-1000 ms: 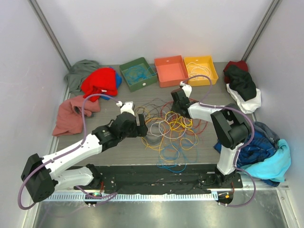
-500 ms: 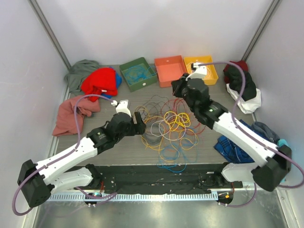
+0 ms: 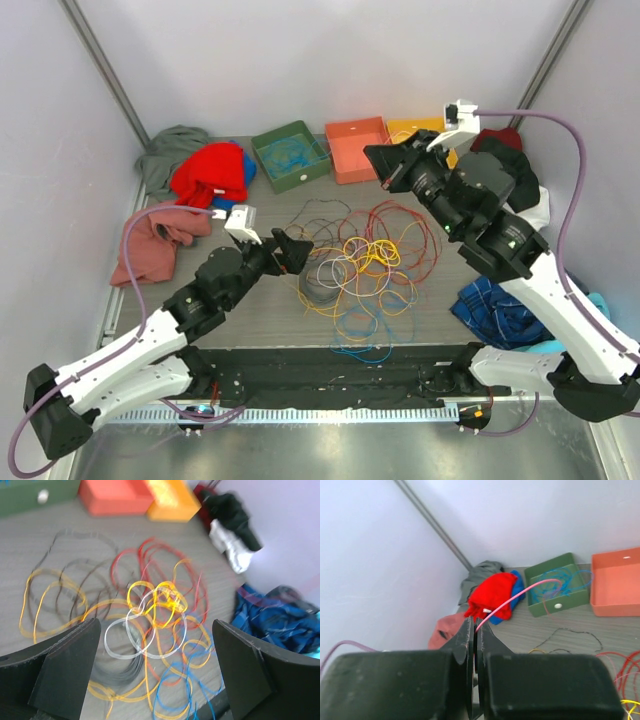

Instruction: Untangle the cables

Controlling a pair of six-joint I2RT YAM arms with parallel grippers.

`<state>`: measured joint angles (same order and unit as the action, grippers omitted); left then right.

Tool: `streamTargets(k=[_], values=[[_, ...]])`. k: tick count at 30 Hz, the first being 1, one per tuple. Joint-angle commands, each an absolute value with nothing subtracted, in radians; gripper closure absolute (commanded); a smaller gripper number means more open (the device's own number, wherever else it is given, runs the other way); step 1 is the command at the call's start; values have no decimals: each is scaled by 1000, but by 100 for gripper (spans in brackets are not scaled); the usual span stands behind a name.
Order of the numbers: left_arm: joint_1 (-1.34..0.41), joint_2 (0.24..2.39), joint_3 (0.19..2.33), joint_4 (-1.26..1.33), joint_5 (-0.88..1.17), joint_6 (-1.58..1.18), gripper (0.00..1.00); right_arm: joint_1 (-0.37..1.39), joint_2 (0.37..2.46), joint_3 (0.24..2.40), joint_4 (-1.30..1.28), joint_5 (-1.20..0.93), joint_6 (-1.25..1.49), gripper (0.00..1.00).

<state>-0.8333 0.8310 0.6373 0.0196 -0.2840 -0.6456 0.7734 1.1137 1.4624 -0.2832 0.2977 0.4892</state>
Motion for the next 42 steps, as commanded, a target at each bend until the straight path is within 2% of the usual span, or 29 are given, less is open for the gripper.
streamTargets(k=[1, 4, 12, 19, 31, 42], values=[[-831, 807, 606, 304, -282, -548, 0, 781, 1126, 1609, -337, 180, 514, 99], [-831, 831, 646, 294, -266, -545, 0, 781, 1131, 1669, -379, 166, 511, 99], [-831, 798, 563, 625, -66, -543, 0, 781, 1083, 1568, -385, 178, 554, 99], [-833, 874, 606, 753, 118, -488, 0, 781, 1068, 1503, -390, 153, 598, 99], [-833, 1127, 658, 902, 121, -453, 0, 782, 1055, 1476, -382, 83, 640, 99], [-831, 1195, 713, 960, 213, -469, 1, 781, 1032, 1428, -380, 71, 653, 99]])
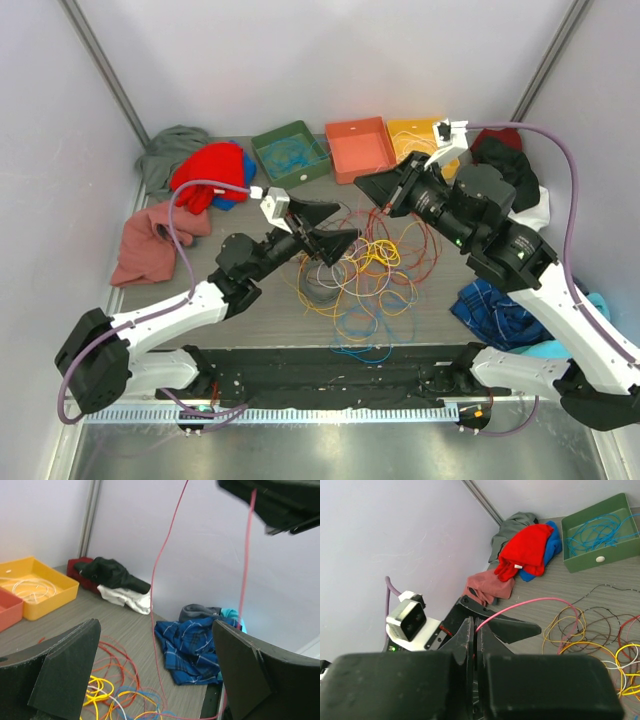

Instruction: Untangle the cables

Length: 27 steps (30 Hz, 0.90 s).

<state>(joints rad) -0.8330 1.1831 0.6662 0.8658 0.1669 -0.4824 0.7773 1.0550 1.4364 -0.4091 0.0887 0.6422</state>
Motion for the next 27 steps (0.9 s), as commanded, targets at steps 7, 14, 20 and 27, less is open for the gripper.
streamTargets(k=[7, 14, 20, 27], values=[[-833, 1129, 860, 258, -234, -469, 5, 779, 1068, 1427, -383, 218, 569, 99], [-833, 964, 784, -119, -587, -639, 3, 651, 1337, 1669, -351, 273, 474, 99], [-833, 720, 586, -196, -586, -816, 3, 545, 1618, 2015, -348, 262, 442, 99], [-833, 578, 471, -273, -512, -896, 4, 474, 1870, 2390, -304, 264, 377, 99]])
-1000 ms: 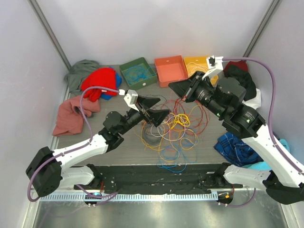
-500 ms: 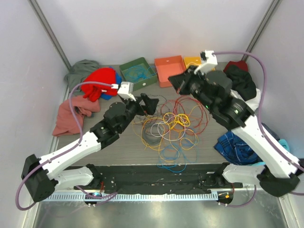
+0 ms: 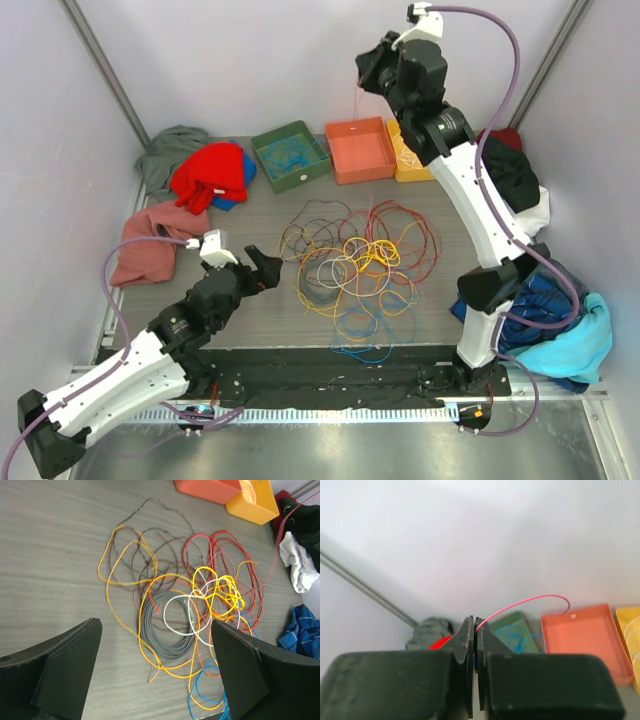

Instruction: Untangle the cables

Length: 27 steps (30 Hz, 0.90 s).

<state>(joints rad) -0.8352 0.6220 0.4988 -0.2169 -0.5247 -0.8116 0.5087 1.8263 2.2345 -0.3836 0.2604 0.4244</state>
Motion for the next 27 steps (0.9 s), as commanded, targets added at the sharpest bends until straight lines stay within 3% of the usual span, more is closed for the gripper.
streamTargets(k=[1, 14, 27], values=[[-833, 574, 463, -276, -503, -902, 4, 466, 1887, 2404, -282, 240, 380, 99], [-831, 673, 442, -215, -437, -884, 5, 422, 1990, 2499, 175, 189, 376, 99], [-833, 718, 426, -138, -373, -864, 5, 368, 2151, 2500, 334, 210, 388, 99]])
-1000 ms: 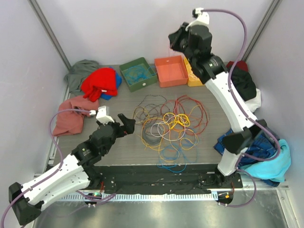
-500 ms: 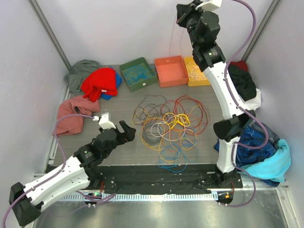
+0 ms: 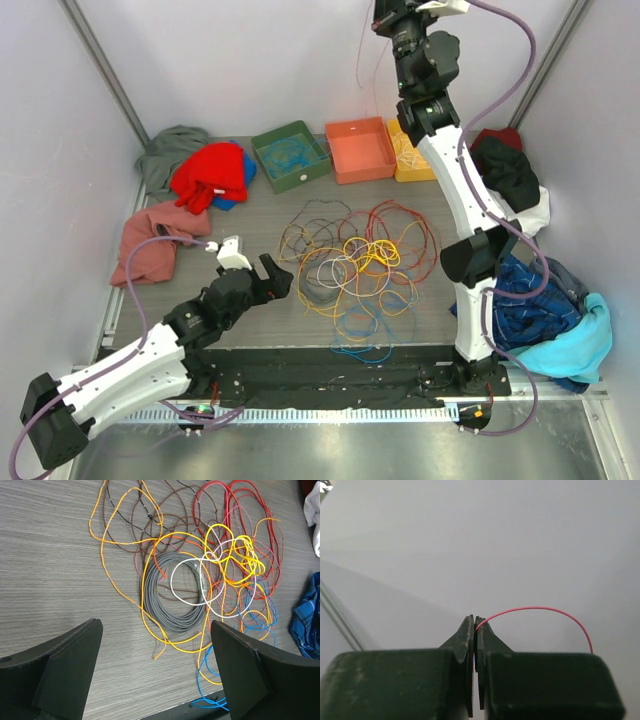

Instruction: Untangle the cables

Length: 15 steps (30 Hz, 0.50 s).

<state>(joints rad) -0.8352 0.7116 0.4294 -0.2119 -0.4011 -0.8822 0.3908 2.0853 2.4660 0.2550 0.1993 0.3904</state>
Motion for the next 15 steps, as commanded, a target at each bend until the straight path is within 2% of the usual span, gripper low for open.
streamTargets(k=[1, 15], values=[[-833, 719, 426, -130, -368, -858, 5, 367, 2170, 2509, 348, 210, 385, 99], [-833, 772, 436, -31, -342, -788, 5, 341, 2342, 2539, 459, 222, 411, 99]])
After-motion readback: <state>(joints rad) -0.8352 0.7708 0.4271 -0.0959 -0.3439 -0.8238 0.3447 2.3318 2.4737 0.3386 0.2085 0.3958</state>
